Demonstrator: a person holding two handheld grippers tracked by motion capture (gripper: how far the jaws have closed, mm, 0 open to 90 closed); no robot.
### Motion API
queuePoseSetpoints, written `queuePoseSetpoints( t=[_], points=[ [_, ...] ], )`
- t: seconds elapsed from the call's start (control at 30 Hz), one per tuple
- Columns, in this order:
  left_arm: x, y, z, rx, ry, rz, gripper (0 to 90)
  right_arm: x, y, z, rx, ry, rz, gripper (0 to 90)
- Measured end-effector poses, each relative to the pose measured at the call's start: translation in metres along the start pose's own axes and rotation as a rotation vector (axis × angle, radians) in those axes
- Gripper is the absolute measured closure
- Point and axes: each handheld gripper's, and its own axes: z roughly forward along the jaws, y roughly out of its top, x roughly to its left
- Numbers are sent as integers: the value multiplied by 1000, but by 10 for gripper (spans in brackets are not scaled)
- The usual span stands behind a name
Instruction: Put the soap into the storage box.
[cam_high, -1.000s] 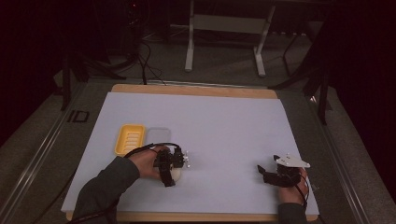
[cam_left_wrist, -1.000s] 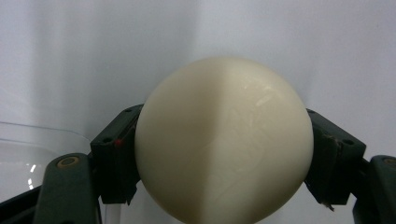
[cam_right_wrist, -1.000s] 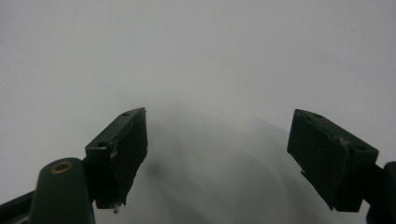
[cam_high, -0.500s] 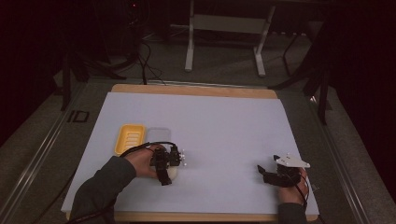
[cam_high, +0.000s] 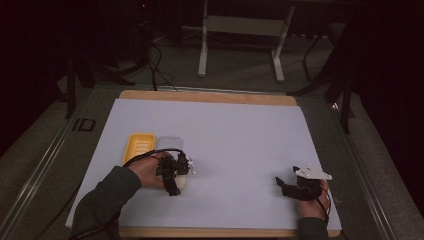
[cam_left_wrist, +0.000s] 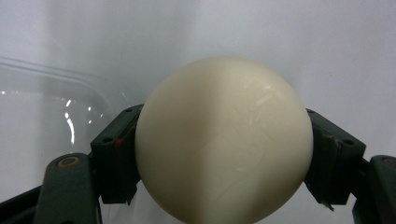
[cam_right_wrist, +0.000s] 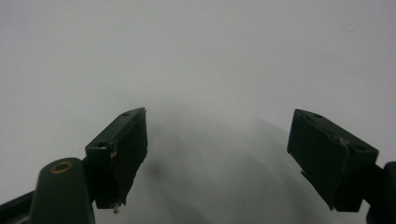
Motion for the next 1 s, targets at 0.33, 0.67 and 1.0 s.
queuePoseSetpoints(
  t=[0.33, 0.67, 1.0],
  points=[
    [3, -6, -9, -12, 11, -15, 249, 0, 0, 0, -1, 0, 1, 200],
    [8, -13, -17, -21, 24, -48, 249, 0, 0, 0, -1, -1, 1, 200],
    [19, -27, -27, -52, 6, -107, 249, 0, 0, 0, -1, -1, 2, 200]
  ],
)
